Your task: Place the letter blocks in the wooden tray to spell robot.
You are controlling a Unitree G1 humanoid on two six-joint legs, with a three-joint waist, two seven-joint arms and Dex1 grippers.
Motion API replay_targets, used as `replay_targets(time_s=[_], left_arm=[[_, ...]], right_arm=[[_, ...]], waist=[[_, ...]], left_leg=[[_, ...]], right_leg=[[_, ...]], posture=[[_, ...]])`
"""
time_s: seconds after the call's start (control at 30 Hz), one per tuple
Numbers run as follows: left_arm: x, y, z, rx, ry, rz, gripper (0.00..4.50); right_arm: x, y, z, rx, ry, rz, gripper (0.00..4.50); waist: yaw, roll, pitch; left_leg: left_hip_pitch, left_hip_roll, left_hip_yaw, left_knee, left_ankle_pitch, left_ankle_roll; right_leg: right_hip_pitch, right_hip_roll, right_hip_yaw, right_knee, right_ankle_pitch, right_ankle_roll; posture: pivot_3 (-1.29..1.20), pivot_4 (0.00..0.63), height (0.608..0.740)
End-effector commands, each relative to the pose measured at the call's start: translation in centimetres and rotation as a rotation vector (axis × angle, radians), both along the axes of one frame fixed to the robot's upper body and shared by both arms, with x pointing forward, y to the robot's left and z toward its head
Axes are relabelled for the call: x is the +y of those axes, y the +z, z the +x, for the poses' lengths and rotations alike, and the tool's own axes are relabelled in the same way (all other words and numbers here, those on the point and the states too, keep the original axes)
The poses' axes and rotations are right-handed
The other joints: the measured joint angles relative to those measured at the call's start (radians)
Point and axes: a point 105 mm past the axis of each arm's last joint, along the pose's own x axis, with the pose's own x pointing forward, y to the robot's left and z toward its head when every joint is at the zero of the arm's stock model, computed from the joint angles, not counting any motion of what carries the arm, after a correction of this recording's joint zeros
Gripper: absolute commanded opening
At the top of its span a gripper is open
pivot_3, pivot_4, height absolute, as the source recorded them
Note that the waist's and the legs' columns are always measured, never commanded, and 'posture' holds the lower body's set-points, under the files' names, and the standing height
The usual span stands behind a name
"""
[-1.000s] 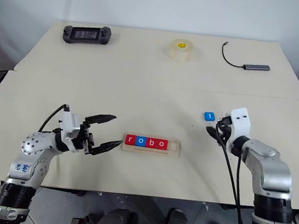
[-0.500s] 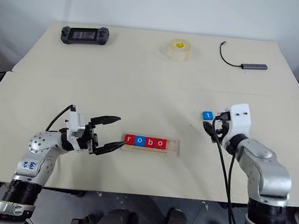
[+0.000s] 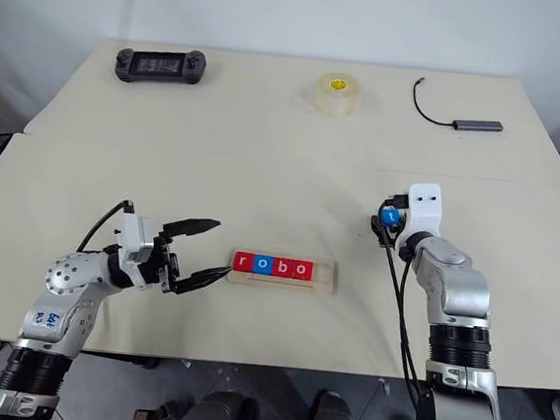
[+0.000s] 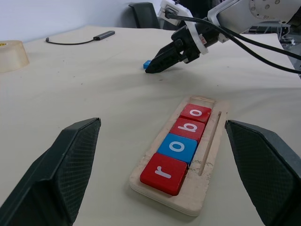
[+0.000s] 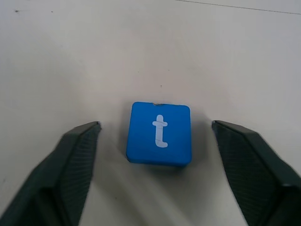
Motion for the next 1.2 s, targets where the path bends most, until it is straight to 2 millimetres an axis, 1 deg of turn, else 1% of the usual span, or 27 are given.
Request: replay_targets(time_s=[0.03, 0.1, 0.13, 0.2, 0.23, 0.33, 0.43, 0.5, 0.57, 0.67, 0.73, 0.83, 0.9, 0.93, 1.0, 1.03, 1.07, 1.13, 1.2], left_arm=[[0.3, 0.9, -0.3, -0.04, 0.011, 0.003, 4.5], [0.3, 0.8, -0.4, -0.037, 0.009, 0.001, 4.5], [0.2, 0.8, -0.3, -0.036, 0.006, -0.001, 4.5], [0.0, 0.8, -0.3, -0.034, -0.002, -0.003, 4.5], [-0.1, 0.8, -0.2, -0.033, -0.007, -0.005, 4.5], [-0.4, 0.8, -0.1, -0.026, -0.027, -0.003, 4.5], [-0.5, 0.7, 0.1, -0.018, -0.042, -0.001, 4.5], [-0.6, 0.6, 0.1, -0.014, -0.052, -0.002, 4.5], [-0.8, 0.5, 0.1, -0.006, -0.066, 0.0, 4.5], [-0.8, 0.4, 0.0, 0.005, -0.081, 0.004, 4.5], [-0.7, 0.4, 0.1, 0.009, -0.087, 0.008, 4.5], [-0.8, 0.4, 0.3, 0.01, -0.096, 0.012, 4.5], [-0.9, 0.5, 0.4, 0.008, -0.1, 0.012, 4.5], [-0.9, 0.5, 0.4, 0.007, -0.1, 0.012, 4.5], [-0.9, 0.6, 0.5, 0.004, -0.098, 0.012, 4.5], [-0.8, 0.6, 0.5, 0.002, -0.094, 0.012, 4.5], [-0.6, 0.6, 0.5, 0.0, -0.088, 0.012, 4.5], [-0.5, 0.6, 0.4, -0.003, -0.082, 0.013, 4.5], [-0.3, 0.6, 0.3, -0.02, -0.077, 0.02, 4.5]], right_arm=[[-0.4, 0.1, -0.1, -0.003, -0.026, -0.008, 2.42], [-0.1, 0.5, -0.3, -0.012, -0.013, 0.004, 1.73], [0.0, 0.8, -0.4, -0.021, -0.007, 0.004, 1.48], [-0.2, 1.3, -0.8, -0.031, -0.015, -0.003, 1.47], [-0.4, 1.6, -1.3, -0.036, -0.013, -0.005, 1.47], [-0.9, 2.0, -3.1, -0.02, -0.009, -0.02, 1.47], [-1.1, 1.9, -5.3, 0.007, -0.045, 0.004, 1.47], [-0.9, 1.3, -7.1, 0.031, -0.067, 0.018, 1.47], [-0.5, 0.3, -9.2, 0.069, -0.099, 0.036, 1.47], [0.2, -0.8, -11.4, 0.113, -0.128, 0.061, 1.47], [0.3, -1.3, -12.2, 0.129, -0.151, 0.077, 1.47], [0.4, -1.4, -12.3, 0.129, -0.168, 0.101, 1.47], [0.6, -1.0, -11.9, 0.113, -0.155, 0.121, 2.21], [0.5, -0.7, -11.7, 0.1, -0.14, 0.114, 2.5], [0.6, -0.2, -11.5, 0.083, -0.098, 0.101, 3.21], [1.0, 0.0, -11.6, 0.085, -0.033, 0.097, 3.54], [1.4, 0.4, -11.8, 0.091, 0.08, 0.083, 3.84], [1.6, 0.8, -12.3, 0.101, 0.235, 0.035, 3.84], [0.5, 1.2, -12.0, 0.084, 0.339, -0.066, 3.84]], waist=[[0.002, 0.0, 0.0], [0.002, 0.0, 0.0], [0.002, 0.0, 0.0], [0.002, 0.0, 0.0], [0.001, 0.0, 0.0], [0.006, 0.0, 0.0], [0.005, 0.0, 0.0], [0.005, 0.0, 0.0], [0.004, 0.0, 0.0], [0.003, 0.0, 0.0], [0.004, 0.0, 0.0], [0.003, 0.0, 0.0], [0.003, 0.0, 0.0], [0.003, 0.0, 0.0], [0.003, 0.0, 0.0], [0.003, 0.0, 0.0], [0.003, 0.0, 0.0], [0.005, 0.0, 0.0], [0.007, 0.0, 0.0]], left_leg=[[0.0, 0.0, 0.0, 0.0, 0.0, 0.0], [0.0, 0.0, 0.0, 0.0, 0.0, 0.0], [0.0, 0.0, 0.0, 0.0, 0.0, 0.0], [0.0, 0.0, 0.0, 0.0, 0.0, 0.0], [0.0, 0.0, 0.0, 0.0, 0.0, 0.0], [-0.001, 0.0, -0.001, -0.001, 0.0, 0.0], [-0.001, 0.0, -0.001, -0.001, 0.0, 0.0], [-0.001, 0.0, -0.001, -0.001, 0.0, 0.0], [-0.001, 0.0, -0.001, -0.002, 0.0, 0.0], [0.0, 0.0, -0.001, -0.003, 0.0, 0.0], [0.0, 0.0, 0.0, -0.002, 0.0, 0.0], [0.0, 0.0, 0.0, -0.002, 0.0, 0.0], [0.0, 0.0, 0.0, -0.002, 0.0, 0.0], [0.0, 0.0, 0.0, -0.002, 0.0, 0.0], [0.0, -0.001, 0.0, -0.002, 0.0, 0.0], [0.0, -0.001, 0.0, -0.003, 0.0, 0.0], [0.0, -0.001, 0.0, -0.003, 0.0, 0.0], [0.0, -0.001, 0.001, -0.003, 0.0, 0.001], [0.0, -0.001, 0.0, -0.003, -0.001, 0.001]], right_leg=[[0.0, 0.0, 0.0, 0.0, 0.0, 0.0], [0.0, 0.0, 0.0, 0.0, 0.0, 0.0], [0.0, 0.0, 0.0, 0.0, 0.0, 0.0], [0.0, 0.0, 0.0, 0.0, 0.0, 0.0], [0.0, 0.0, 0.0, 0.0, 0.0, 0.0], [-0.001, 0.0, -0.001, 0.0, 0.0, 0.0], [-0.001, 0.0, -0.001, -0.001, 0.0, 0.0], [-0.001, 0.0, -0.001, -0.001, 0.0, 0.0], [-0.001, 0.0, -0.001, -0.001, 0.0, 0.0], [-0.001, 0.001, 0.0, 0.0, 0.0, -0.001], [-0.001, 0.0, 0.001, 0.0, 0.0, -0.001], [-0.001, 0.0, 0.001, 0.0, 0.0, -0.001], [-0.001, 0.0, 0.001, 0.0, 0.0, -0.001], [-0.002, 0.0, 0.001, 0.001, 0.0, -0.001], [-0.002, 0.0, 0.002, 0.001, 0.0, -0.001], [-0.002, 0.0, 0.002, 0.001, 0.0, -0.001], [-0.002, 0.0, 0.002, 0.001, 0.0, -0.001], [-0.002, 0.0, 0.002, 0.0, 0.0, -0.001], [-0.001, 0.0, 0.001, -0.001, 0.0, -0.001]], posture=[[0.0, 0.15, 0.74], [0.0, 0.15, 0.74], [0.0, 0.15, 0.74], [0.0, 0.15, 0.74], [0.0, 0.15, 0.74], [0.0, 0.15, 0.74], [0.0, 0.15, 0.74], [0.0, 0.15, 0.74], [0.0, 0.15, 0.74], [0.0, 0.15, 0.74], [0.0, 0.15, 0.74], [0.0, 0.15, 0.74], [0.0, 0.15, 0.74], [0.0, 0.15, 0.74], [0.0, 0.15, 0.74], [0.0, 0.15, 0.74], [0.0, 0.15, 0.74], [0.0, 0.15, 0.74], [0.0, 0.15, 0.74]])
